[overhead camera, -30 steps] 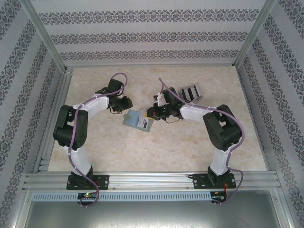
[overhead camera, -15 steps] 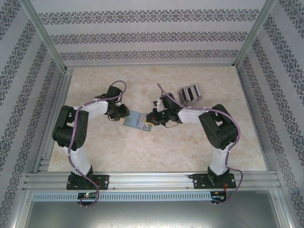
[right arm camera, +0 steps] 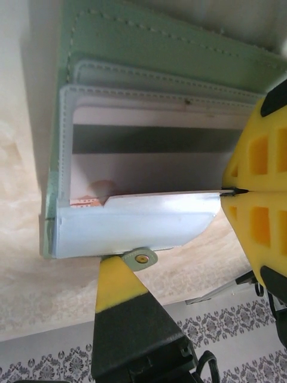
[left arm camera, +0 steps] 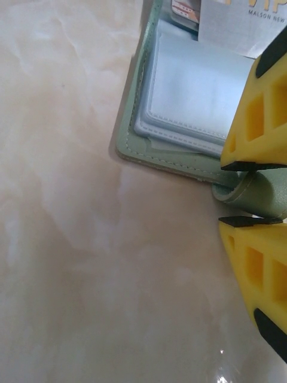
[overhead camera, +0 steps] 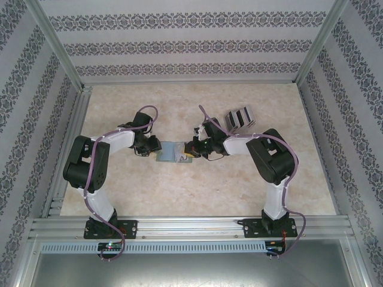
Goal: Put the credit cards into the card holder
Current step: Insert the credit card into the card slot.
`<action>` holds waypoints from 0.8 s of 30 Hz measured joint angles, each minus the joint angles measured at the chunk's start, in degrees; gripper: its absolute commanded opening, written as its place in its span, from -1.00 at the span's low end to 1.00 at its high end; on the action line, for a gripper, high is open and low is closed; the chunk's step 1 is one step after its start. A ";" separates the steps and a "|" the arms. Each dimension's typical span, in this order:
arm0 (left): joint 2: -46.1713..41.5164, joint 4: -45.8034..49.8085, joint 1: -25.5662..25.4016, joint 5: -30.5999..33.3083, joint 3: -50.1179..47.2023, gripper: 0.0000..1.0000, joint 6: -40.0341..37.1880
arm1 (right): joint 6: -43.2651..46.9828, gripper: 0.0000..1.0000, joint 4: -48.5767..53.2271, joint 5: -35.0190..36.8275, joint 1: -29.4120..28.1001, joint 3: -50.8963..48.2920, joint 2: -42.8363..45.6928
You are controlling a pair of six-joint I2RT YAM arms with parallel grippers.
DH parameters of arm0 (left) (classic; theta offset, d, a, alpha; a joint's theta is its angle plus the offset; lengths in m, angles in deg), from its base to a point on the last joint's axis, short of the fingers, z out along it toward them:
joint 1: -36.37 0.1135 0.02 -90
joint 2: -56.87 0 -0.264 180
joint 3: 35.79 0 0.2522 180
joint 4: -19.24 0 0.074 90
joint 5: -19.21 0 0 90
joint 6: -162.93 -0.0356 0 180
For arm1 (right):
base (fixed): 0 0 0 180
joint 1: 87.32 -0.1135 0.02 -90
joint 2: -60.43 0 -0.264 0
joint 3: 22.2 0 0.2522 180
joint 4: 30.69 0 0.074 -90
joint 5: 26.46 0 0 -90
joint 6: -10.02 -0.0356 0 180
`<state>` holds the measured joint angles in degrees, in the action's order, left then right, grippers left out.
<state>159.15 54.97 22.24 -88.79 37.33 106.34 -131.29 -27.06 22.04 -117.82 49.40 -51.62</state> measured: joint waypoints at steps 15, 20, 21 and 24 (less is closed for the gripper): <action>-0.66 -0.52 0.00 -1.16 -0.76 -0.43 0.09 | -0.46 -0.86 -1.77 -0.87 -0.02 0.85 -2.03; -0.68 -1.07 0.00 -1.29 -1.33 -0.43 0.46 | -1.07 -0.86 -2.58 -1.49 -0.02 1.97 -3.37; -0.68 -1.16 0.00 -1.31 -1.36 -0.43 0.46 | -1.09 -0.86 -2.64 -1.49 -0.02 2.12 -3.54; -0.68 -1.25 0.00 -1.36 -1.38 -0.44 0.63 | -1.09 -0.86 -2.78 -1.49 -0.02 2.32 -3.67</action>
<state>158.47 53.73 22.24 -90.15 35.95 106.98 -132.38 -29.84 20.56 -117.84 51.72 -55.29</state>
